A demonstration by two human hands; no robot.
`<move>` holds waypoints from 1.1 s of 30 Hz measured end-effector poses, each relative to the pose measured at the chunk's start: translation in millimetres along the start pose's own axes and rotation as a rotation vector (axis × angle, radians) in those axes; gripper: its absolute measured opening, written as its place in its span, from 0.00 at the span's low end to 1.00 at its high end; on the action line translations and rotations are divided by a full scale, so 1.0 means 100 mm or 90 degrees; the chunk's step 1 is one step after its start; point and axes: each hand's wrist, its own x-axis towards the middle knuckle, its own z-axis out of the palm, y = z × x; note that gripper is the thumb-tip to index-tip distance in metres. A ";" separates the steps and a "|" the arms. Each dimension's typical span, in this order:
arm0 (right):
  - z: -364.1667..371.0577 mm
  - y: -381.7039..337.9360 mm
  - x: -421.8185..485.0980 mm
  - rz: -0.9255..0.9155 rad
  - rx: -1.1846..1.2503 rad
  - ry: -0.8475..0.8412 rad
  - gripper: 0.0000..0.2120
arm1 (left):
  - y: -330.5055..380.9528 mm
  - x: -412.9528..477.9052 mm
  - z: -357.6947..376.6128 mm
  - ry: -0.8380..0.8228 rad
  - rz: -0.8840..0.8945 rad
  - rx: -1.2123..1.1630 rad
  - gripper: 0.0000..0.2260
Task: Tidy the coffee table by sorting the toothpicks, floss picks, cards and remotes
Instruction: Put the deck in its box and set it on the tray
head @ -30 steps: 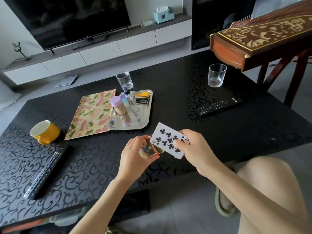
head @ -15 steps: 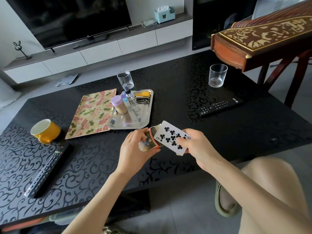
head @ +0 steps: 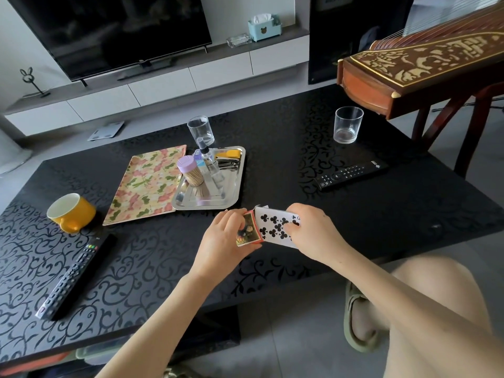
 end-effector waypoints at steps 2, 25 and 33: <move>-0.05 -0.01 0.03 0.007 -0.017 -0.028 0.05 | 0.00 0.00 0.02 -0.003 0.001 0.004 0.22; -0.50 -0.28 0.49 0.071 -0.006 -0.302 0.07 | 0.06 0.15 -0.06 -0.056 0.066 0.039 0.34; -0.28 -0.38 0.49 0.011 -0.028 -0.205 0.08 | 0.19 0.28 -0.03 -0.009 0.026 0.064 0.34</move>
